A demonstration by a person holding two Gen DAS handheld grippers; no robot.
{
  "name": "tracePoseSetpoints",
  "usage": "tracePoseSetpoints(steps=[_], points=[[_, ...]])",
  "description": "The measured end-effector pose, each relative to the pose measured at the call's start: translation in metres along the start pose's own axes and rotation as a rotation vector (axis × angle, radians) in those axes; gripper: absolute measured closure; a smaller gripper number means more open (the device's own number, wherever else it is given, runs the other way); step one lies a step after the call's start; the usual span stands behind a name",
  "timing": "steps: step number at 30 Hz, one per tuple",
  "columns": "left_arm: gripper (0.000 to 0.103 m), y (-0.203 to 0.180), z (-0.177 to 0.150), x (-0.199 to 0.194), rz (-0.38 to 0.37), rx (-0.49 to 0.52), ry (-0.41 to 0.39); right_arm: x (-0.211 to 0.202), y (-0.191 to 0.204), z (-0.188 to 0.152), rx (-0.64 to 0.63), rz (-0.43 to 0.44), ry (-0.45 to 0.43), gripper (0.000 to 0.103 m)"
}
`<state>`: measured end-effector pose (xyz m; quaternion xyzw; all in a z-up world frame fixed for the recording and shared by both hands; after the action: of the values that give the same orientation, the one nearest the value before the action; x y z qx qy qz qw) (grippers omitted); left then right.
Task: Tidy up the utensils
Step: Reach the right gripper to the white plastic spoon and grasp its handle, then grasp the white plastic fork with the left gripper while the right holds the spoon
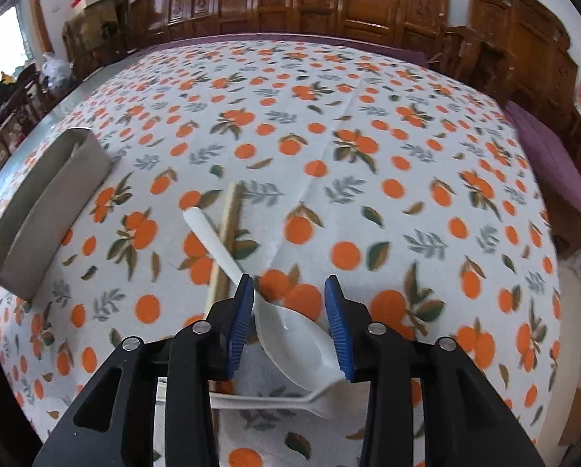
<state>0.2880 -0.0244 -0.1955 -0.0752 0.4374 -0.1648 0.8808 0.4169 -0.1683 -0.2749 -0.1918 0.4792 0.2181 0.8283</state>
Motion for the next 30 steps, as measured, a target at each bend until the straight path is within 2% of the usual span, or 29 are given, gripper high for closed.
tracePoseSetpoints(steps=[3,8,11,16,19,23,27,30], points=[[0.031,-0.002,0.0,0.005,-0.002,-0.003,0.008,0.01,0.014,-0.003,-0.079,-0.007,0.038,0.065],[0.031,-0.005,0.001,0.014,-0.006,-0.004,0.021,0.013,0.017,0.0,-0.116,-0.023,0.05,0.088],[0.031,-0.007,0.002,0.019,-0.008,0.001,0.03,0.008,0.019,0.001,-0.126,-0.018,0.05,0.095],[0.031,-0.014,0.005,0.03,-0.024,0.008,0.036,0.001,0.014,0.01,-0.079,-0.033,-0.016,0.096],[0.031,-0.02,0.007,0.038,-0.039,0.013,0.042,-0.019,0.0,0.019,-0.021,-0.051,-0.081,0.096],[0.031,-0.03,0.011,0.051,-0.064,0.027,0.045,-0.04,-0.019,0.022,0.031,-0.057,-0.12,0.096],[0.031,-0.041,0.016,0.064,-0.087,0.052,0.047,-0.054,-0.041,0.01,0.08,-0.055,-0.117,0.096],[0.031,-0.051,0.025,0.076,-0.11,0.072,0.045,-0.057,-0.057,-0.015,0.121,-0.062,-0.095,0.096]])
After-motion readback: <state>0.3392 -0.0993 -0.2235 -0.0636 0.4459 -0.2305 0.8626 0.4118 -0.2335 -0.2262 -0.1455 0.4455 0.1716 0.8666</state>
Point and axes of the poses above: each gripper's, at about its wrist camera, not at the fingertips, and x roughly the way its jaws point, y to its left, z to its top, the point moved 7 cm from there along x, roughly the way its jaws point, and after that the axes turned 14 degrees about -z, right-handed, at the moved point
